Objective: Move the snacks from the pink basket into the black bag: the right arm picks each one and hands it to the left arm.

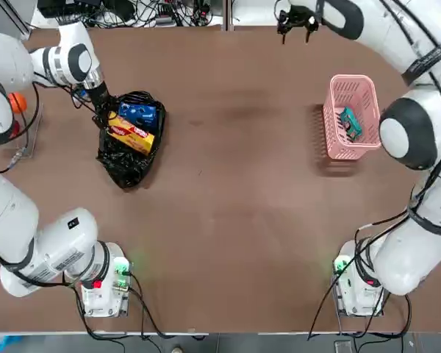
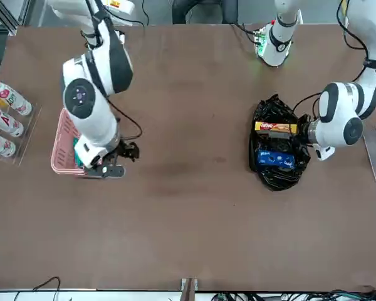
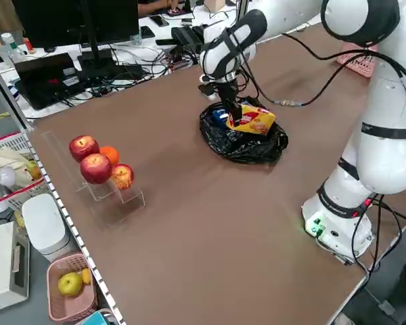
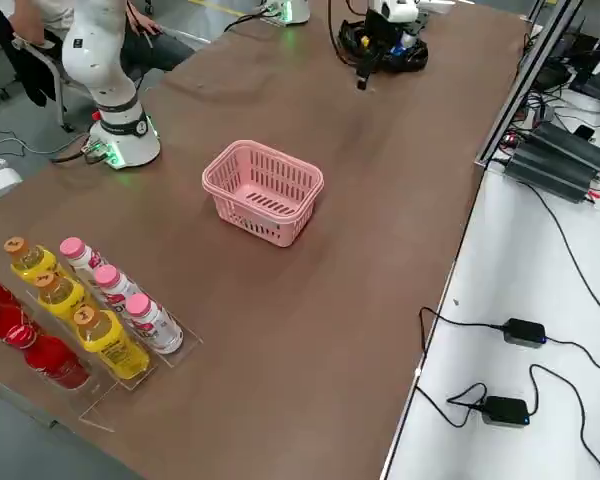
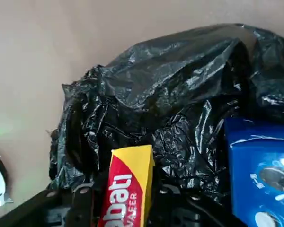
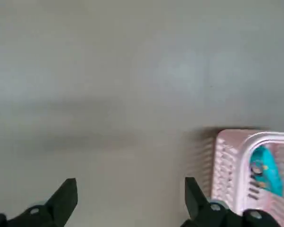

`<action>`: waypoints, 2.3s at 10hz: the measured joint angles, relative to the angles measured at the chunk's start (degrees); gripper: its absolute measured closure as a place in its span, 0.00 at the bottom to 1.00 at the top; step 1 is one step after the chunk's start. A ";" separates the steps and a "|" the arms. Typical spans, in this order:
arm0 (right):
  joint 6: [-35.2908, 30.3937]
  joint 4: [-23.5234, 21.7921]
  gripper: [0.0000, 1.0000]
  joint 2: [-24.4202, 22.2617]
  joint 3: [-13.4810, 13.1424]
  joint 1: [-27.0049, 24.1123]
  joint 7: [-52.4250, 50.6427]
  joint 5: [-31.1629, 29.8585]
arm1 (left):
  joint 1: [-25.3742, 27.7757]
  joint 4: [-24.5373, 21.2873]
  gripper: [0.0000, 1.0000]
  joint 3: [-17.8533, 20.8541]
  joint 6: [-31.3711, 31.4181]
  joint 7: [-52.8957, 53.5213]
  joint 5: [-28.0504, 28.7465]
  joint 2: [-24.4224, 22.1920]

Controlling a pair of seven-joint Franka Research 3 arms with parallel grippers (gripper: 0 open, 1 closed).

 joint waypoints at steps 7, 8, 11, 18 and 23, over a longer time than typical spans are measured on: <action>26.84 -32.78 0.00 -13.99 -0.06 -8.95 -17.47 -1.23 | -0.90 1.12 0.41 -0.34 1.28 -0.18 0.00 -0.10; 30.04 -37.03 0.00 -15.81 -0.06 -10.55 -20.05 -1.25 | -1.23 2.15 0.25 -0.41 0.82 -0.28 0.00 -0.15; 31.92 -42.45 0.00 -19.38 -0.03 -14.43 -26.19 -1.34 | -1.22 8.18 0.00 -1.92 -6.30 -0.19 0.00 -0.58; 49.45 -54.64 0.00 -19.71 0.06 -22.57 -37.16 -1.44 | -1.24 22.40 0.00 -6.78 -16.96 14.10 -0.19 -1.51; 61.49 -62.41 0.00 -19.56 0.08 -24.45 -37.12 -1.45 | -0.24 36.00 0.00 -6.76 -30.62 43.27 -2.56 -2.75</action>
